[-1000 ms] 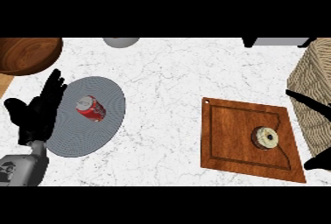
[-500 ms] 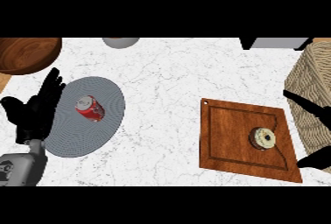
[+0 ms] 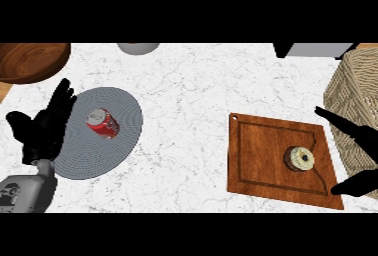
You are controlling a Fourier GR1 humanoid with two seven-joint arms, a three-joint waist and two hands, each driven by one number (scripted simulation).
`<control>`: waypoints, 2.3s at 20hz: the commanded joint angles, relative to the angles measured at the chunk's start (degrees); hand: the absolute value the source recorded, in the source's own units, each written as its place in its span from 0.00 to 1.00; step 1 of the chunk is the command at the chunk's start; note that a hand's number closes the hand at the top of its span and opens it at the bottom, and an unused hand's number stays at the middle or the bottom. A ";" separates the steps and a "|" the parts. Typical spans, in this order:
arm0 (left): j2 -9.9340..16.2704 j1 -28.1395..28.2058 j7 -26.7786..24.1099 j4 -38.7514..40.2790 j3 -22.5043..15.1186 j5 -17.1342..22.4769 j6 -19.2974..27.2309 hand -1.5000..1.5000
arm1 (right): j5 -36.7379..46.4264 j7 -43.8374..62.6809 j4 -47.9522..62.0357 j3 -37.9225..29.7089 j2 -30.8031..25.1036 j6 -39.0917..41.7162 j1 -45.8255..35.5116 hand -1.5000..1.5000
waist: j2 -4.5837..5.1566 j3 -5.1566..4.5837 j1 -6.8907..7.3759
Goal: Pick the cupcake from the cutting board and place it in the basket
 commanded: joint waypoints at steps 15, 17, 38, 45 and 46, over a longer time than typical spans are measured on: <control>-1.14 -0.55 1.87 -1.79 -0.96 -1.97 0.93 0.50 | 6.42 1.60 5.02 2.32 6.09 -3.85 0.20 0.00 | 1.06 2.18 0.34; -0.58 -1.35 0.12 1.37 0.18 -1.01 -0.68 0.50 | 7.29 1.00 6.42 2.49 6.28 -4.37 -0.09 0.00 | 1.36 2.16 0.07; -0.77 -0.63 0.31 -0.20 0.84 -0.53 -1.38 0.50 | 13.87 -2.00 8.14 9.85 9.12 -3.48 0.90 1.00 | 1.50 2.27 1.54; 0.32 -0.03 -0.59 0.20 1.68 -0.15 -2.67 0.50 | 13.82 -3.71 9.23 9.68 9.63 -3.82 2.28 1.00 | 1.47 2.25 1.25; -1.97 -1.08 1.40 -0.53 -0.02 -1.45 -0.23 0.50 | 12.98 -4.03 6.59 9.44 9.11 -3.19 3.60 1.00 | 1.12 2.24 0.05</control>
